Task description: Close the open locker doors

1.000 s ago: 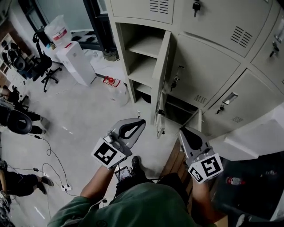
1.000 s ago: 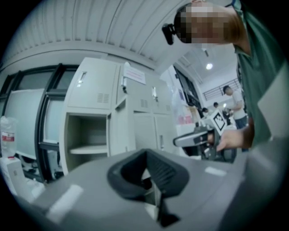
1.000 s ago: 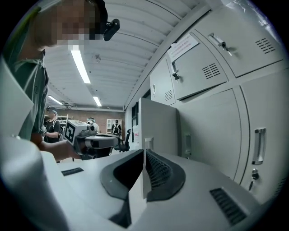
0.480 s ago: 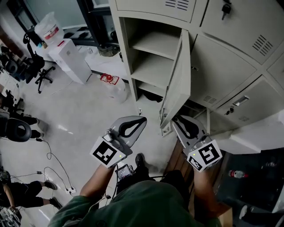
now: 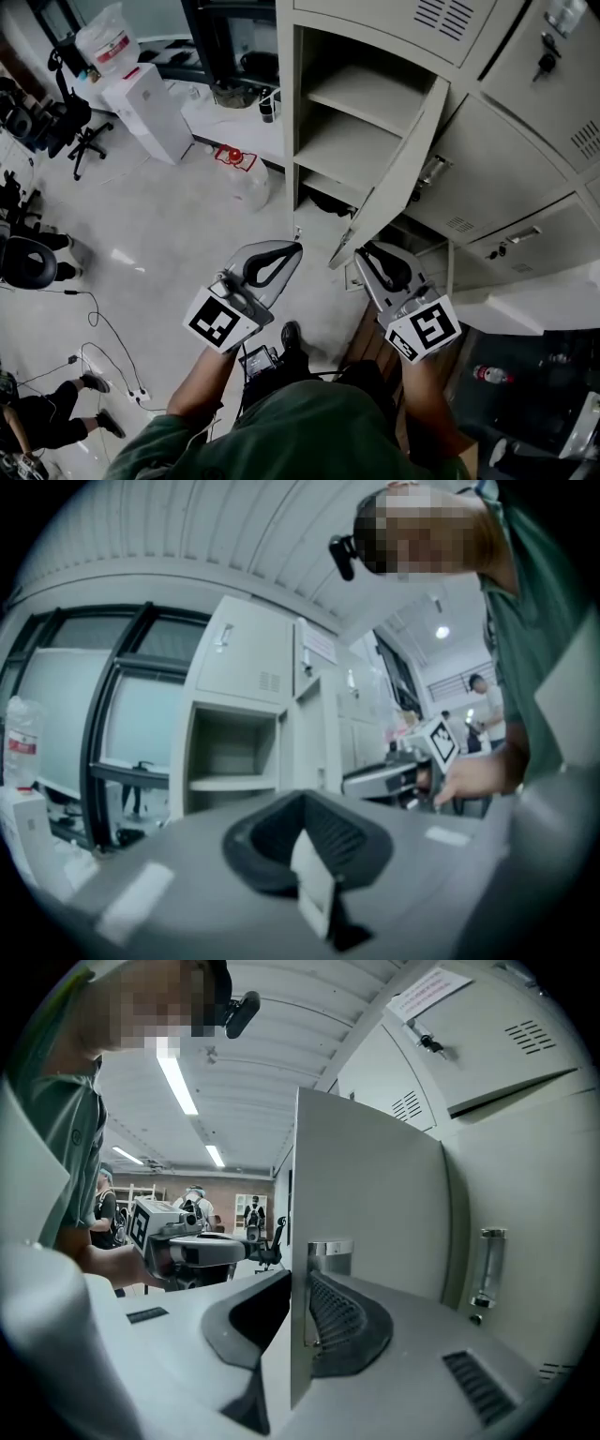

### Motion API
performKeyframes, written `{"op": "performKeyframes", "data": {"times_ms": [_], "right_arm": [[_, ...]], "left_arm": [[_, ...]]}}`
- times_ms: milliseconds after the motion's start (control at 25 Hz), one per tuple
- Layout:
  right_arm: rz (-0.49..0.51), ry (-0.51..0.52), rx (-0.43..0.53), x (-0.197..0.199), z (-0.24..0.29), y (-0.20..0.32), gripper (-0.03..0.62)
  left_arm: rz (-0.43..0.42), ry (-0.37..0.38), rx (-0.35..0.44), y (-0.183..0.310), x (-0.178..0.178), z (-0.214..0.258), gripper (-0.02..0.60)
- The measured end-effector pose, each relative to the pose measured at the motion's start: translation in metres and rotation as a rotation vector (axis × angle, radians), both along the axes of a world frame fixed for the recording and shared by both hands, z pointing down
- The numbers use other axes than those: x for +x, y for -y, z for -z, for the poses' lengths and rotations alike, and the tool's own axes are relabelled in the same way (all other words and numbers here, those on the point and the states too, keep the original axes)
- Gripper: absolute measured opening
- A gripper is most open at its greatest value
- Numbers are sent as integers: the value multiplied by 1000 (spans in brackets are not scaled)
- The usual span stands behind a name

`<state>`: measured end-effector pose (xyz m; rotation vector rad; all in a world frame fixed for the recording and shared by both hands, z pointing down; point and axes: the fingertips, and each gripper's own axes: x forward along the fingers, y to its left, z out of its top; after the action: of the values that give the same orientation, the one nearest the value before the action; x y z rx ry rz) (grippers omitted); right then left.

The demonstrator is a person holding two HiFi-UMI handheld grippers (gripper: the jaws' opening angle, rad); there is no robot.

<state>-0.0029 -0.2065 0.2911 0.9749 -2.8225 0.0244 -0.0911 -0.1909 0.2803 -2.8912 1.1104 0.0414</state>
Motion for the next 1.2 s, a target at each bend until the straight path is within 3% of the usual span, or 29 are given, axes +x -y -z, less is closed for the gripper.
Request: {"op": "performKeyframes", "data": {"times_ms": [440,640,1200], "right_arm": [[34,-13,34,-77,0,54,54],[-2,-12,48,-100,-4,93,54],[-204,-44,43,-99,-19,204,51]], "left_arm": [[95,-27,-4,27,-63,-11,2],[109,-35,-14,49,-80,-18,2],[125,-55,-58,99,-107,-39,2]]}}
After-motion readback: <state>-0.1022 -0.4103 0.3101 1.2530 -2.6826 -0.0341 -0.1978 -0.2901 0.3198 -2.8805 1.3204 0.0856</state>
